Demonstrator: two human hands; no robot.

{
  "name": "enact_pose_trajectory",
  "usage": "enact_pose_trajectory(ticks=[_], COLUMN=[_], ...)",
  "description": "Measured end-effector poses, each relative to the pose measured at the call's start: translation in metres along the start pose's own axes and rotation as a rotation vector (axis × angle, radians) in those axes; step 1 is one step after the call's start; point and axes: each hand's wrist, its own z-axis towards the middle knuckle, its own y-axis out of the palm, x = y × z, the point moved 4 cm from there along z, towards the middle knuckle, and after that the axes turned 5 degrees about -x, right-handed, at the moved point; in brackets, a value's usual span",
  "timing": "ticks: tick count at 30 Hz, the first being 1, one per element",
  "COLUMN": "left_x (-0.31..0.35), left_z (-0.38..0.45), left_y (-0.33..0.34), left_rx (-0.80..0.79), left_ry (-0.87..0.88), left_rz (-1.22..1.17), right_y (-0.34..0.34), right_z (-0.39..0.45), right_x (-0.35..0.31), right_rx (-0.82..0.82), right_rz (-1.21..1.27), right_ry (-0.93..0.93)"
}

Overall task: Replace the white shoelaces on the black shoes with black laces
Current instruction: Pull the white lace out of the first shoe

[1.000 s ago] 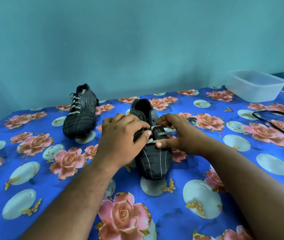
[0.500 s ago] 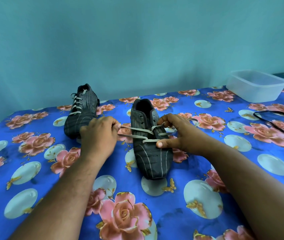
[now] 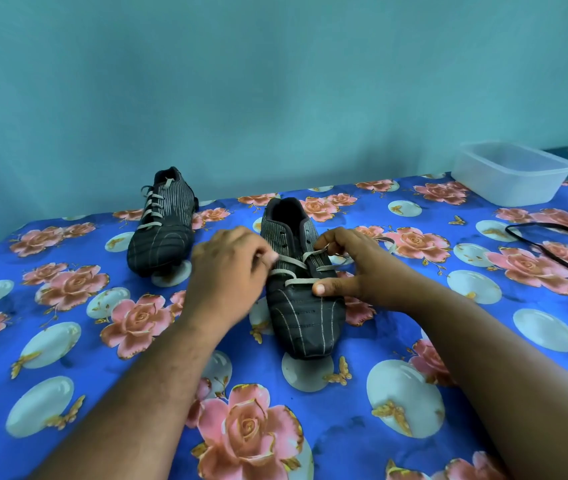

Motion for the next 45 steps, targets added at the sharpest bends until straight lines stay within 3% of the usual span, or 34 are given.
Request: enact_pose_trajectory(ticks=[4, 6, 9, 12, 14, 18, 23, 28, 31, 36, 42, 45], left_x=[-0.037, -0.04, -0.013, 0.012, 0.014, 0.002, -0.042, -0.01, 0.014, 0.009, -0.035, -0.027], left_z=[0.001, 0.001, 0.002, -0.002, -0.002, 0.001, 0.0, 0.001, -0.003, -0.002, 0.001, 0.001], left_y=[-0.004, -0.005, -0.008, 0.001, 0.007, 0.008, 0.001, -0.002, 0.004, 0.007, 0.004, 0.005], left_rx=[-0.026, -0.013, 0.034, -0.007, -0.032, -0.045, -0.075, -0.013, -0.054, -0.044, -0.059, -0.031], left_ry=[-0.312, -0.287, -0.106, 0.116, 0.143, 0.078, -0.298, -0.078, 0.084, 0.077, -0.296, -0.236], left_rz=[0.059, 0.015, -0.131, -0.141, -0.15, -0.035, 0.077, -0.175, -0.129, -0.096, 0.049, -0.036], right_y=[0.0, 0.0, 0.0, 0.0, 0.0, 0.0, 0.0, 0.0, 0.0, 0.0, 0.0, 0.0], right_z=[0.0, 0.001, 0.001, 0.001, 0.001, 0.0, 0.0, 0.0, 0.002, 0.001, 0.0, 0.0], right_x=[0.001, 0.001, 0.002, 0.001, 0.001, 0.001, 0.0, 0.002, 0.002, 0.002, 0.001, 0.001], right_rx=[0.004, 0.005, 0.006, 0.005, 0.004, 0.005, 0.001, 0.0, 0.006, 0.009, 0.004, 0.005], right_rz=[0.006, 0.0, 0.002, -0.002, -0.006, 0.005, 0.004, 0.004, 0.006, 0.01, 0.006, 0.005], right_ry=[-0.005, -0.006, -0.008, -0.009, -0.012, -0.007, -0.008, -0.003, -0.011, -0.013, -0.007, -0.005])
